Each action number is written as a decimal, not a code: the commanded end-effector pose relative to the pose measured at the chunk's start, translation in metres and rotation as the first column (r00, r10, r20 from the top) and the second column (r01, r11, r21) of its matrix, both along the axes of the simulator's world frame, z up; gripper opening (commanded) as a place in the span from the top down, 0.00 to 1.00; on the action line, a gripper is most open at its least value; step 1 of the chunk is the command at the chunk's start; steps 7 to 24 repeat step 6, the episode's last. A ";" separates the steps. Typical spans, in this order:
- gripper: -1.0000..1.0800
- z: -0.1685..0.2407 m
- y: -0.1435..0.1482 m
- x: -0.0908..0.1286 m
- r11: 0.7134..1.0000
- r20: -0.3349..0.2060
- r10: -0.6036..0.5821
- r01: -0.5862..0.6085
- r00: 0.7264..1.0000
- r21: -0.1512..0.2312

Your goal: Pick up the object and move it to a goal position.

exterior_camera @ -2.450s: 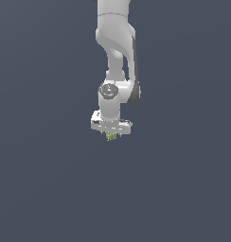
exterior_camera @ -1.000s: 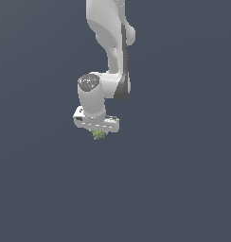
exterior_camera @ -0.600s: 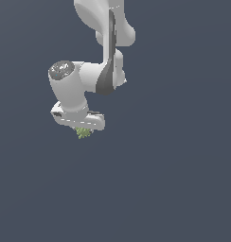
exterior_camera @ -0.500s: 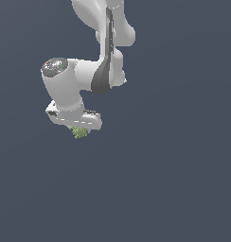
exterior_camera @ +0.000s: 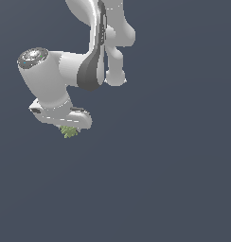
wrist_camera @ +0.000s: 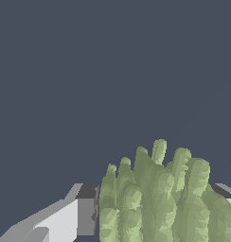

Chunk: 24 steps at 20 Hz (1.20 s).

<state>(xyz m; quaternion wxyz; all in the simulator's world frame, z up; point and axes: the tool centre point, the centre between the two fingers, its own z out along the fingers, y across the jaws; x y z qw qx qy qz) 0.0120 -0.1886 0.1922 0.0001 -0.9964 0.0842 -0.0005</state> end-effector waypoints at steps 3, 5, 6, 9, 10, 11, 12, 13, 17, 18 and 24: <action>1.00 0.003 -0.003 0.002 1.000 -0.001 0.001 -0.001 1.000 0.000; 1.00 0.002 -0.002 0.002 1.000 -0.001 0.001 -0.001 1.000 0.000; 1.00 0.002 -0.002 0.002 1.000 -0.001 0.001 -0.001 1.000 0.000; 1.00 0.002 -0.002 0.002 1.000 -0.001 0.001 -0.001 1.000 0.000; 1.00 0.002 -0.002 0.002 1.000 -0.001 0.001 -0.001 1.000 0.000; 1.00 0.002 -0.002 0.002 1.000 -0.001 0.001 -0.001 1.000 0.000; 1.00 0.002 -0.002 0.002 1.000 -0.001 0.001 -0.001 1.000 0.000; 1.00 0.002 -0.002 0.002 1.000 -0.001 0.001 -0.001 1.000 0.000; 1.00 0.002 -0.002 0.002 1.000 -0.001 0.001 -0.001 1.000 0.000; 1.00 0.002 -0.002 0.002 1.000 -0.001 0.001 -0.001 1.000 0.000; 1.00 0.002 -0.002 0.002 1.000 -0.001 0.001 -0.001 1.000 0.000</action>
